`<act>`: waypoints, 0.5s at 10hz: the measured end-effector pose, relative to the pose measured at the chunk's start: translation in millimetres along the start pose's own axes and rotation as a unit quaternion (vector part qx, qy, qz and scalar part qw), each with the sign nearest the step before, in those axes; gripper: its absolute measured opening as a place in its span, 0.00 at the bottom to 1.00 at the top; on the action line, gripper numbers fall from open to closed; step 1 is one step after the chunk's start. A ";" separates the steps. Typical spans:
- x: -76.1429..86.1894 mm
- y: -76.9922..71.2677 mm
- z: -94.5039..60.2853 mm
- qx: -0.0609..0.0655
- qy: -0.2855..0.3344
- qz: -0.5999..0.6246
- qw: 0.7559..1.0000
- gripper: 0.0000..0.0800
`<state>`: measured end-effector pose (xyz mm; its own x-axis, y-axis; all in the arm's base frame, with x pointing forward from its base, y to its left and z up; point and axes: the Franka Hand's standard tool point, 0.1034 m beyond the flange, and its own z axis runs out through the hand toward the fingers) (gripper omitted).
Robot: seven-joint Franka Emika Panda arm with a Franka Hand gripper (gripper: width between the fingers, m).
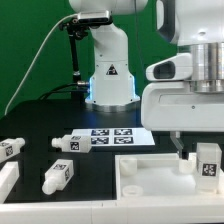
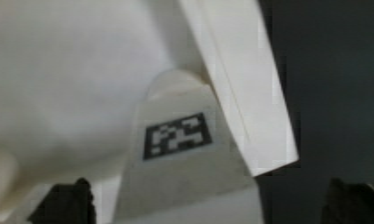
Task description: Assemble one leg
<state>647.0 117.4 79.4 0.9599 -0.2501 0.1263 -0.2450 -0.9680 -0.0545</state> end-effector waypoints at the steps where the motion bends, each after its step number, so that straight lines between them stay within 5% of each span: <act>1: -0.2 0.6 0.5 0.002 -0.001 0.018 1.000 0.81; 2: -0.3 0.6 0.6 0.001 -0.001 0.024 1.000 0.81; 4: -0.5 0.5 0.7 0.001 -0.001 0.067 0.998 0.48; 5: -0.5 3.5 1.4 -0.001 -0.002 0.100 0.995 0.48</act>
Offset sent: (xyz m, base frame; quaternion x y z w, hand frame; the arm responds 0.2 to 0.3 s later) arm 0.0000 0.0000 0.0000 0.0000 0.0000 0.1296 0.9916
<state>645.8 114.1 77.8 0.8923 -0.4379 0.1097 -0.4316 -0.8988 -0.0770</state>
